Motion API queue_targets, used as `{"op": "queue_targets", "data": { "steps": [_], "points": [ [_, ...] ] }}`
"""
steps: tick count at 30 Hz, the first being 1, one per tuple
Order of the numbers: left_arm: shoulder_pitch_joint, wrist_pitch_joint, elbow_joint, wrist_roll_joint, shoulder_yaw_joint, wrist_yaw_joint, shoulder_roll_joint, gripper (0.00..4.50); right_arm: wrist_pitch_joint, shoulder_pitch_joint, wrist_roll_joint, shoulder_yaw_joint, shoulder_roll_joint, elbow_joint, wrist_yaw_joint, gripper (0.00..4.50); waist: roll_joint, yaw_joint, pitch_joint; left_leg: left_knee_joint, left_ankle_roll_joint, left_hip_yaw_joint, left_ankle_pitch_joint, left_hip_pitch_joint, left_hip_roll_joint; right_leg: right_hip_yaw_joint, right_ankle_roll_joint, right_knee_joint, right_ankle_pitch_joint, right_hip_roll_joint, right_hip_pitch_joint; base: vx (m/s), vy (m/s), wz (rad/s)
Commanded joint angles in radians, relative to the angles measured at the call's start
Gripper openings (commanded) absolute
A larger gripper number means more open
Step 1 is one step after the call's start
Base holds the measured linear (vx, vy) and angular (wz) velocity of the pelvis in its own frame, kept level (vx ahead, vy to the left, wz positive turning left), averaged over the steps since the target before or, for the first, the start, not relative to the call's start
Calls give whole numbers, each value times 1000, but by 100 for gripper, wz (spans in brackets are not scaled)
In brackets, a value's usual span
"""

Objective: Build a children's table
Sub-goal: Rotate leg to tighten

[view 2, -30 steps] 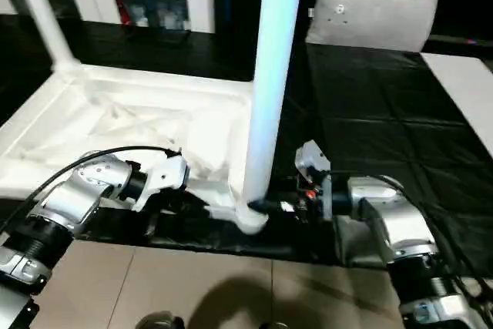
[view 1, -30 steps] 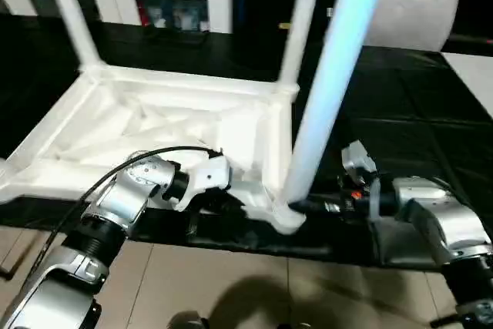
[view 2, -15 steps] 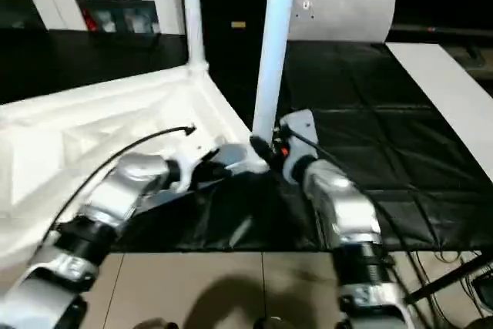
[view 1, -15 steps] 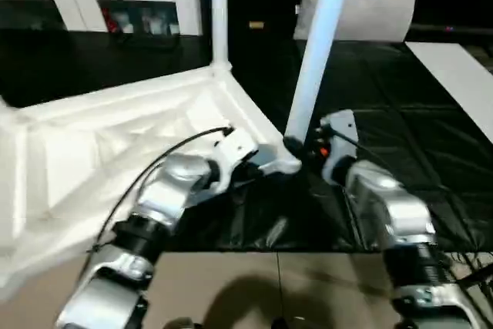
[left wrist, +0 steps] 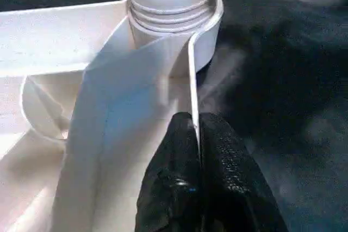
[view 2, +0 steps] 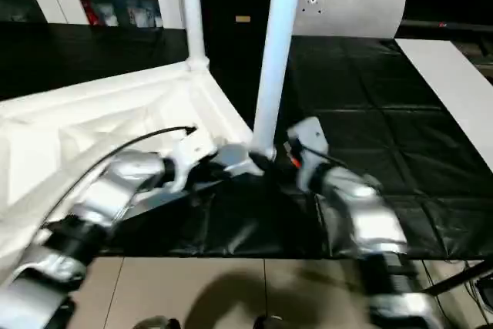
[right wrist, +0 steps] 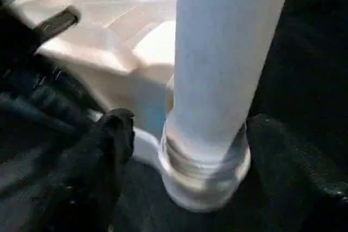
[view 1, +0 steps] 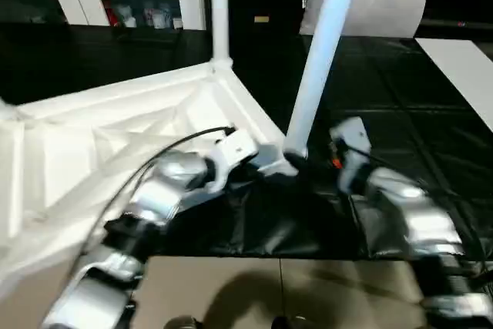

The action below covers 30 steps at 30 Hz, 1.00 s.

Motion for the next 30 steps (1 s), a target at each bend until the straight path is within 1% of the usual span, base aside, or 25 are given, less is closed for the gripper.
{"op": "queue_targets", "data": {
  "steps": [1, 3, 4, 6, 7, 9, 11, 12, 13, 14, 15, 17, 18, 19, 20, 21, 22, 23, 24, 26, 27, 29, 30],
  "points": [
    [14, -51, -26, -29, -29, -107, 34, 0, 6, -12, 38, -3, -36, -13, 102, 391, -1, 9, -63, -59, 75, -10, -226, 3, 32, 42, -172, -75, -337, -80, 59, 0, 0, 0],
    [16, -92, -20, -34, -34, -147, 58, 0, -9, -18, 42, 1, -66, -8, 154, 391, 1, 9, -61, -60, 73, -10, -229, 4, 34, 44, -171, -75, -345, -79, 57, 0, 0, 0],
    [19, -117, -15, -36, -38, -183, 80, 0, -24, -18, 48, 11, -94, -8, 213, 391, 1, 10, -61, -61, 71, -10, -231, 5, 36, 45, -173, -74, -341, -78, 56, 0, 0, 0],
    [19, -142, -6, -31, -49, -226, 111, 0, -18, -14, 77, 26, -135, -21, 308, 391, 3, 14, -61, -61, 70, -9, -241, 9, 38, 44, -182, -71, -329, -76, 53, 0, 0, 0],
    [18, -153, -1, -29, -54, -241, 122, 0, -16, -13, 91, 32, -150, -23, 342, 391, -5, 19, -64, -59, 75, -8, -232, 8, 40, 45, -182, -68, -325, -78, 57, 0, 0, 0],
    [16, -183, 3, -35, -66, -293, 146, 0, -14, -21, 106, 43, -178, -15, 406, 391, -4, 29, -63, -59, 80, -6, -217, 8, 41, 45, -189, -66, -313, -78, 55, 0, 0, 0],
    [16, -191, 0, -40, -69, -315, 155, 0, -16, -27, 106, 50, -187, -7, 435, 391, -4, 33, -64, -58, 77, -5, -208, 8, 42, 45, -197, -63, -297, -78, 54, 0, 0, 0],
    [17, -198, -4, -45, -71, -333, 162, 0, -17, -32, 103, 55, -194, 1, 457, 362, -4, 35, -65, -58, 77, -5, -203, 8, 42, 45, -199, -62, -293, -79, 54, 0, 0, 0],
    [21, -206, -18, -61, -76, -372, 172, 0, -15, -44, 103, 66, -202, 17, 492, 354, -4, 37, -66, -57, 76, -5, -200, 8, 41, 44, -201, -61, -293, -80, 56, 0, 0, 0],
    [23, -210, -23, -67, -79, -388, 175, 0, -15, -50, 103, 70, -204, 25, 506, 354, -10, 36, -69, -56, 77, -4, -191, 7, 42, 43, -202, -59, -286, -79, 58, 0, 0, 0],
    [27, -215, -37, -80, -84, -413, 179, 0, -13, -58, 105, 75, -205, 35, 523, 354, -7, 38, -69, -55, 79, -4, -181, 7, 43, 44, -207, -56, -277, -81, 56, 0, 0, 0],
    [31, -218, -55, -96, -94, -445, 181, 0, -12, -72, 107, 85, -201, 50, 544, 319, -5, 41, -68, -56, 78, -3, -183, 8, 43, 44, -210, -58, -282, -80, 53, 0, 0, 0],
    [31, -223, -60, -100, -98, -457, 181, 0, -14, -80, 106, 92, -196, 60, 550, 311, -6, 43, -66, -56, 76, -3, -187, 9, 44, 45, -210, -59, -287, -80, 52, 0, 0, 0],
    [31, -226, -62, -102, -100, -463, 179, 0, -19, -86, 103, 100, -193, 70, 556, 309, -7, 45, -68, -55, 76, -2, -187, 10, 44, 45, -209, -59, -290, -80, 52, 0, 0, 0],
    [31, -228, -63, -102, -102, -466, 177, 0, -22, -89, 101, 107, -189, 75, 561, 303, -6, 48, -68, -55, 74, -3, -186, 10, 45, 45, -209, -58, -290, -82, 53, 0, 0, 0],
    [32, -232, -65, -100, -108, -474, 175, 0, -13, -89, 106, 111, -180, 76, 575, 289, -10, 52, -69, -55, 72, -2, -186, 10, 44, 45, -206, -57, -291, -80, 53, 0, 0, 0],
    [32, -233, -63, -98, -110, -472, 172, 0, -10, -88, 109, 113, -177, 74, 581, 275, -8, 53, -70, -56, 70, -4, -183, 10, 45, 44, -205, -56, -290, -81, 53, 0, 0, 0],
    [32, -234, -63, -98, -110, -472, 172, 0, -10, -88, 109, 114, -176, 74, 581, 275, -8, 53, -70, -55, 69, -3, -183, 10, 45, 45, -205, -57, -288, -81, 52, 0, 0, 0],
    [32, -235, -62, -96, -111, -470, 170, 0, -8, -87, 111, 115, -174, 72, 584, 259, -8, 54, -69, -56, 67, -4, -186, 9, 45, 44, -204, -56, -290, -81, 53, 0, 0, 0],
    [30, -234, -61, -99, -112, -474, 167, 0, -6, -92, 110, 124, -168, 84, 599, 252, -8, 54, -67, -56, 66, -4, -195, 9, 44, 45, -198, -59, -303, -81, 52, 0, 0, 0],
    [30, -235, -61, -100, -113, -476, 168, 0, -7, -92, 109, 127, -165, 87, 602, 242, -7, 55, -69, -56, 65, -5, -196, 9, 44, 44, -195, -59, -310, -82, 54, 0, 0, 0],
    [32, -238, -60, -98, -113, -476, 169, 0, -4, -90, 113, 129, -162, 85, 607, 221, -9, 55, -69, -56, 63, -5, -190, 8, 43, 44, -191, -59, -310, -82, 53, 0, 0, 0],
    [33, -238, -60, -98, -113, -476, 169, 0, -3, -90, 113, 129, -161, 85, 610, 211, -9, 55, -69, -56, 64, -4, -189, 8, 43, 44, -190, -59, -311, -82, 53, 0, 0, 0]
  ]
}}
